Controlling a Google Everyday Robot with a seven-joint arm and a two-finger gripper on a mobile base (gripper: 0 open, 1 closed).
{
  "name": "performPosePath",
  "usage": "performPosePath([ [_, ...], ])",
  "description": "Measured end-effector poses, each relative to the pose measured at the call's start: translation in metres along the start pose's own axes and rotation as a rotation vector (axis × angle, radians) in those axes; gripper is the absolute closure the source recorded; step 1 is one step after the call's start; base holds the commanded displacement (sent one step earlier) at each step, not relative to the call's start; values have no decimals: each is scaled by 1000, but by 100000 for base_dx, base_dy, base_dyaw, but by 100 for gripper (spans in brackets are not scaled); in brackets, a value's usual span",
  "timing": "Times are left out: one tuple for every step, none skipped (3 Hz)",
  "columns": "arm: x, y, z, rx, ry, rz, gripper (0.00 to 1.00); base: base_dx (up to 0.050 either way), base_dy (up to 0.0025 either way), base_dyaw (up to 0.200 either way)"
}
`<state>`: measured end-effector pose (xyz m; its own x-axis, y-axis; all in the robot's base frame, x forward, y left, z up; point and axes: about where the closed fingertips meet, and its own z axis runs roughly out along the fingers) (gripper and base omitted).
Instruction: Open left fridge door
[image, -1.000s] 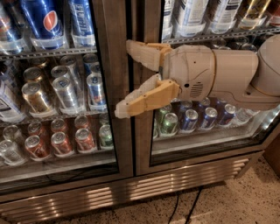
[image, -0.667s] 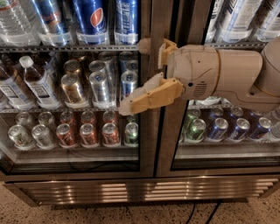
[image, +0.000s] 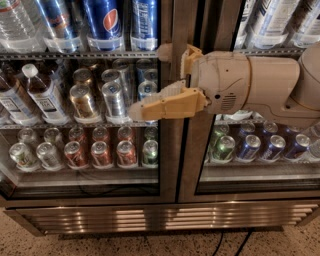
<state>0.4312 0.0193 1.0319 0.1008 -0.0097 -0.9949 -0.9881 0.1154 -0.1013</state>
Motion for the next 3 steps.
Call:
performPosePath([
  [0, 0, 0, 0, 0, 0, 42, 0, 0, 0],
  [0, 0, 0, 0, 0, 0, 65, 0, 0, 0],
  [0, 0, 0, 0, 0, 0, 100, -4995, -12, 82],
])
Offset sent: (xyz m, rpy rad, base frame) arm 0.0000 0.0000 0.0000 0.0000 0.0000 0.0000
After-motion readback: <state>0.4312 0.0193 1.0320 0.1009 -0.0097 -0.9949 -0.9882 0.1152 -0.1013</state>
